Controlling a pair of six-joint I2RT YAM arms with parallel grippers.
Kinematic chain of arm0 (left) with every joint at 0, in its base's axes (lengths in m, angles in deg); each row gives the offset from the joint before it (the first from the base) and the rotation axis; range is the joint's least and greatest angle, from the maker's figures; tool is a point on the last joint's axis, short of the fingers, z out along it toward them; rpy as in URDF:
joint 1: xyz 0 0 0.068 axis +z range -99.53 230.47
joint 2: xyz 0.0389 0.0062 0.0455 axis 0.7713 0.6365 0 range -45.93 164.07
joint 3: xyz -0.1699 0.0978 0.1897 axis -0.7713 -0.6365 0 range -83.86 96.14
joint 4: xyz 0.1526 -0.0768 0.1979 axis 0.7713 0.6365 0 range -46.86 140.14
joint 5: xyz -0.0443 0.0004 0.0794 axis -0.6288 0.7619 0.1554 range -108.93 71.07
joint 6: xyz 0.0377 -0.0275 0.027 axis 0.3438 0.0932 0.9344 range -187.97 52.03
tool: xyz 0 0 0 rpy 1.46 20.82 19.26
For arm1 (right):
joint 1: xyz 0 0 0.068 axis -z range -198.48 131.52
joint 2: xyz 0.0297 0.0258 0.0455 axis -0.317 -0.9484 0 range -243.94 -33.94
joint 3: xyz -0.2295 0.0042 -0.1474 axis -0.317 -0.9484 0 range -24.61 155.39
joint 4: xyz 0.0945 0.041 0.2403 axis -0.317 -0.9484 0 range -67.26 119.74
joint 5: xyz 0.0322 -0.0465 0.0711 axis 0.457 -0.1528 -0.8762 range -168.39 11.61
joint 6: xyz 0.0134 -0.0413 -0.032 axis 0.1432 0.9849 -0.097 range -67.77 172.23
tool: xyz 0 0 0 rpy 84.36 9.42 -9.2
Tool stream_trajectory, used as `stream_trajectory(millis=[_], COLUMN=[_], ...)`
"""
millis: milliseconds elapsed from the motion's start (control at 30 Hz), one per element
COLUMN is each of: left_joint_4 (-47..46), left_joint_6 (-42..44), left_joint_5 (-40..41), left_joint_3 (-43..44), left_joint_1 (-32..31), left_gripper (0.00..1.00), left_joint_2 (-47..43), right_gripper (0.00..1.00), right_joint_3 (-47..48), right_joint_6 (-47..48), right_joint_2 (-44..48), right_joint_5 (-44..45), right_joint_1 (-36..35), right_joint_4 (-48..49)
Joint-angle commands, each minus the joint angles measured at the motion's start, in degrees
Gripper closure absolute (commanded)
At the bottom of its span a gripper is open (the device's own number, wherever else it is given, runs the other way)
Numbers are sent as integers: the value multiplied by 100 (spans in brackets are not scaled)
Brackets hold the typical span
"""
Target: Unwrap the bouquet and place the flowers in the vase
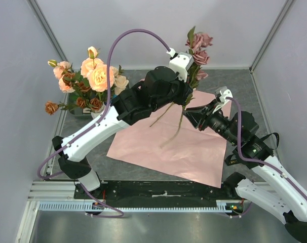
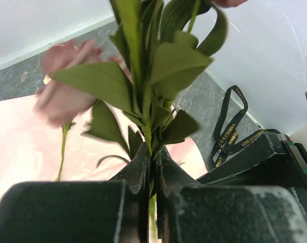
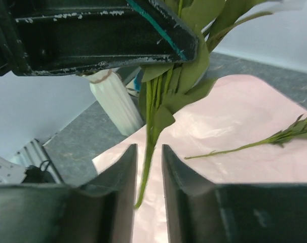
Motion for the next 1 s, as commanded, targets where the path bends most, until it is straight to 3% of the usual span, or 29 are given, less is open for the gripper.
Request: stream_trajectory(millis=[0,133,233,500,700,833,933,967], left_joint_4=[-506,-734,-805,-595,-576,-962,-1760,-2476], left_joint_6=[554,1011,1266,1240,1652,2722,3302,3445], left_joint_5=[-348,-603,-875,-929,545,785,1083,1188], left_joint_3=[260,322,296,-424,-1329,-2058,-2857,-3408], left_joint_1=[6,-20,-29,-38,-47,-47,-38,-29], left_gripper=[98,98,98,98,98,98,98,98], left_joint_2=[-186,-440,-853,-2829,-4421,-5054,-5467,-5607], right_gripper=[57,17,2,2,2,2,2,2], right_joint_3=[309,239,317,818,643,502,397,371], right_joint_6=[270,174,68,235,139,-81,-205,-222], right_joint_2=[79,237,465,1108,994,845,800,800], right_joint_5=[-75,372,830,1498,1877,1754,1745,1763], right_joint_1=[-27,-27,-27,-27,-27,-18,-27,-27], right_joint_4=[78,95,-63,-370,-423,-441,-441,-432])
